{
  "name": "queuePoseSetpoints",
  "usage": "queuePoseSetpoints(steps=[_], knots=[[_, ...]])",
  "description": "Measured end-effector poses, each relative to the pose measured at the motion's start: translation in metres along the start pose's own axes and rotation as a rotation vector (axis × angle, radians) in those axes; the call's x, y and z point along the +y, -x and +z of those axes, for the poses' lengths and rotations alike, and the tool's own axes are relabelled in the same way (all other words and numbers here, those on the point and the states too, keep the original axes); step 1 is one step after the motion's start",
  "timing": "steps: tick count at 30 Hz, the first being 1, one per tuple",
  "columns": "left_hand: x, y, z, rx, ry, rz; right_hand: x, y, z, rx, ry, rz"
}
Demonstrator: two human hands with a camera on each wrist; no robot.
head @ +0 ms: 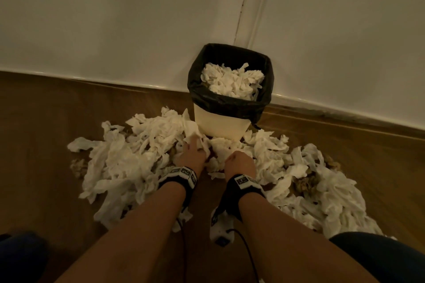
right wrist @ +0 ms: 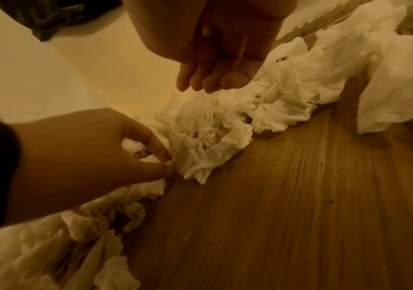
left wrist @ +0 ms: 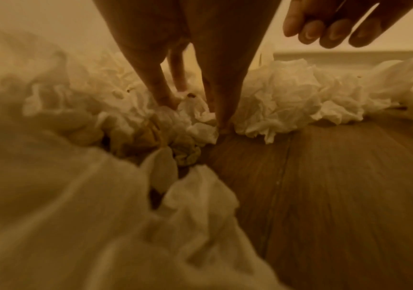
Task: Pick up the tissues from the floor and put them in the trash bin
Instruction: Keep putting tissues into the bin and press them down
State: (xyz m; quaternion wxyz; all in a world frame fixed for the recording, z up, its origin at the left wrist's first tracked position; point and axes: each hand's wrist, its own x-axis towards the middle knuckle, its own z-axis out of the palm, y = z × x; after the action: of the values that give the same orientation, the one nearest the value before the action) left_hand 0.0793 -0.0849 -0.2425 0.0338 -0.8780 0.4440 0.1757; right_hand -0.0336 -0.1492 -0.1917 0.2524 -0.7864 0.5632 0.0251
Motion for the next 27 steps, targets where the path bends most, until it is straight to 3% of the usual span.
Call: queuePoseSetpoints(steps=[7,10,15,20,24,27], knots=[[-0.014,0.0,-0.001,-0.067,-0.07,0.066,0.0,0.001,0.001,-0.002,0.018,0.007],[-0.017,0.004,0.001,-0.015,-0.05,0.108,-0.002,0.002,0.002,-0.016,0.041,0.005],[-0.023,0.009,-0.002,0.054,0.15,0.062,-0.003,0.004,0.004,-0.042,-0.025,0.019],[-0.034,0.012,-0.012,0.125,0.494,-0.02,-0.004,0.004,0.009,-0.054,-0.166,0.013],[-0.045,0.014,-0.013,0.181,0.651,-0.001,-0.009,0.004,0.019,-0.079,-0.152,-0.101],[-0.049,0.019,-0.01,0.229,0.784,0.036,-0.009,0.005,0.029,-0.15,0.067,-0.27]])
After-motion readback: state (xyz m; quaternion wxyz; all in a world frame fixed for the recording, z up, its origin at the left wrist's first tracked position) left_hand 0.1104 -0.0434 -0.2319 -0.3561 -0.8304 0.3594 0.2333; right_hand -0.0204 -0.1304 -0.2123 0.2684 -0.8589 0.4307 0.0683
